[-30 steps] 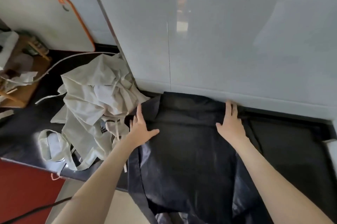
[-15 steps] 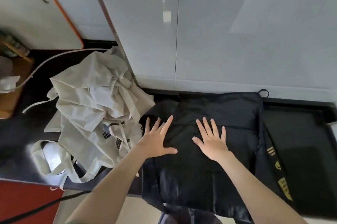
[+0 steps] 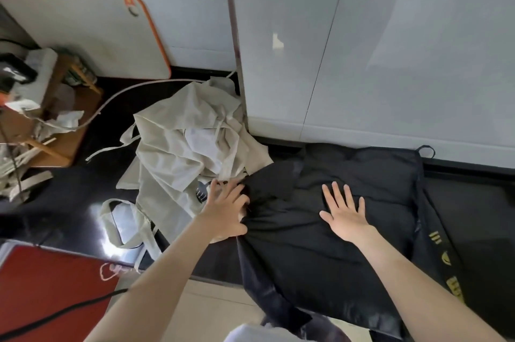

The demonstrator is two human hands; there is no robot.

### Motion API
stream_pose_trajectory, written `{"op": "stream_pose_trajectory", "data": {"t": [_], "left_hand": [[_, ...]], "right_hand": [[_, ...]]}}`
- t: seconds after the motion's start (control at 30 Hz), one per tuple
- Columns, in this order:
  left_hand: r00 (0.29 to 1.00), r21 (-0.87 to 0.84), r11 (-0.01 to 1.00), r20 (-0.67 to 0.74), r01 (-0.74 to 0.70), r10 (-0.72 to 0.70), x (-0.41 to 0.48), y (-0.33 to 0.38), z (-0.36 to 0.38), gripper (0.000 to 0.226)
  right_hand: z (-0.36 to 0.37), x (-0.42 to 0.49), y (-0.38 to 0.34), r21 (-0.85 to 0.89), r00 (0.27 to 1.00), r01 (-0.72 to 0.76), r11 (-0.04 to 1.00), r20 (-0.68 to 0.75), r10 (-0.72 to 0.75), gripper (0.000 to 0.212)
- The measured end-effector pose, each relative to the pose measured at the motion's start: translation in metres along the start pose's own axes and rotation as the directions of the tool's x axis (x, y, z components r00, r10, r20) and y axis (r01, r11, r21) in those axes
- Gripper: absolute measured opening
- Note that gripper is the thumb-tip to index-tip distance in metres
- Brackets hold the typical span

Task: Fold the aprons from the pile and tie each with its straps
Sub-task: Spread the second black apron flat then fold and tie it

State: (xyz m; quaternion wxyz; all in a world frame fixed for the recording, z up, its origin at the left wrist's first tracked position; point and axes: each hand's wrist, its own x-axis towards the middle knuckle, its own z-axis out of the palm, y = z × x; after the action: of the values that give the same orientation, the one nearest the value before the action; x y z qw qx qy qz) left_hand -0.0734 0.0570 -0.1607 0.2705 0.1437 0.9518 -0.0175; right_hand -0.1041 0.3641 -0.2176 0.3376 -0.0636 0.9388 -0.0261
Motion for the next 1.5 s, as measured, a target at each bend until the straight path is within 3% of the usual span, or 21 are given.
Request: {"op": "stream_pose_trajectory", "data": {"t": [0.1, 0.17, 0.23, 0.3, 0.33, 0.4, 0.47, 0.53, 0.6, 0.67, 0.87, 1.03, 1.17, 1.3, 1.43, 1.5], "left_hand": [[0.998, 0.011, 0.998, -0.002, 0.060, -0.060, -0.003, 0.001, -0.012, 0.066], [0.983, -0.010, 0.992, -0.135, 0.126, -0.126, -0.002, 0.020, -0.026, 0.080], [0.938, -0.063, 0.993, -0.327, 0.103, -0.118, 0.005, 0.056, -0.041, 0.062], [0.902, -0.069, 0.997, -0.431, -0.038, 0.005, 0.015, 0.100, -0.043, 0.041], [0.909, -0.077, 0.989, -0.409, -0.128, 0.086, 0.021, 0.122, -0.040, 0.037], [0.950, -0.155, 0.954, -0.225, -0.256, 0.218, 0.036, 0.156, -0.024, 0.047], [0.965, -0.253, 0.934, 0.009, -0.251, 0.262, 0.053, 0.173, -0.007, 0.073], [0.965, -0.219, 0.954, 0.117, -0.207, 0.236, 0.072, 0.178, 0.009, 0.090], [0.971, -0.126, 0.975, 0.135, -0.183, 0.200, 0.087, 0.180, 0.020, 0.098], [0.970, -0.105, 0.980, 0.158, -0.171, 0.186, 0.093, 0.181, 0.024, 0.105], [0.969, -0.072, 0.990, 0.207, -0.121, 0.133, 0.095, 0.166, 0.021, 0.117], [0.958, -0.045, 0.999, 0.286, -0.015, 0.027, 0.091, 0.139, 0.016, 0.121], [0.941, -0.025, 0.998, 0.336, 0.057, -0.045, 0.088, 0.132, 0.007, 0.123], [0.944, -0.014, 0.989, 0.302, 0.144, -0.133, 0.090, 0.168, -0.011, 0.118], [0.992, -0.146, 0.989, 0.122, 0.001, 0.017, 0.099, 0.233, -0.020, 0.102], [0.993, -0.163, 0.985, 0.088, -0.063, 0.078, 0.106, 0.265, -0.019, 0.103]], "right_hand": [[0.005, 0.001, -0.006, 0.034, 0.998, 0.048, 0.998, -0.033, -0.046, 0.067], [0.004, 0.002, -0.006, 0.112, 0.994, 0.096, 0.989, -0.071, -0.088, 0.071], [0.002, -0.001, -0.002, 0.250, 0.985, 0.153, 0.956, -0.112, -0.129, 0.074], [0.001, -0.007, 0.003, 0.338, 0.973, 0.198, 0.920, -0.184, -0.142, 0.075], [0.001, -0.011, 0.006, 0.344, 0.964, 0.205, 0.916, -0.233, -0.128, 0.074], [0.003, -0.019, 0.014, 0.294, 0.930, 0.179, 0.939, -0.362, -0.064, 0.063], [0.006, -0.030, 0.023, 0.212, 0.895, 0.058, 0.976, -0.444, 0.043, 0.046], [0.009, -0.043, 0.037, 0.206, 0.916, -0.116, 0.972, -0.355, 0.185, 0.037], [0.018, -0.056, 0.054, 0.282, 0.936, -0.252, 0.926, -0.171, 0.307, 0.045], [0.029, -0.068, 0.073, 0.291, 0.918, -0.336, 0.896, -0.112, 0.380, 0.058], [0.045, -0.088, 0.116, 0.077, 0.865, -0.457, 0.886, -0.191, 0.463, 0.074], [0.056, -0.097, 0.154, -0.042, 0.871, -0.389, 0.920, -0.342, 0.353, 0.081], [0.049, -0.109, 0.182, -0.098, 0.858, -0.461, 0.882, -0.302, 0.415, 0.090], [0.037, -0.115, 0.210, 0.181, 0.760, -0.558, 0.810, -0.283, 0.586, 0.088], [0.036, -0.115, 0.235, 0.369, 0.745, -0.538, 0.758, -0.213, 0.632, 0.034], [0.034, -0.115, 0.246, 0.558, 0.729, -0.491, 0.669, -0.158, 0.666, 0.025]]}}
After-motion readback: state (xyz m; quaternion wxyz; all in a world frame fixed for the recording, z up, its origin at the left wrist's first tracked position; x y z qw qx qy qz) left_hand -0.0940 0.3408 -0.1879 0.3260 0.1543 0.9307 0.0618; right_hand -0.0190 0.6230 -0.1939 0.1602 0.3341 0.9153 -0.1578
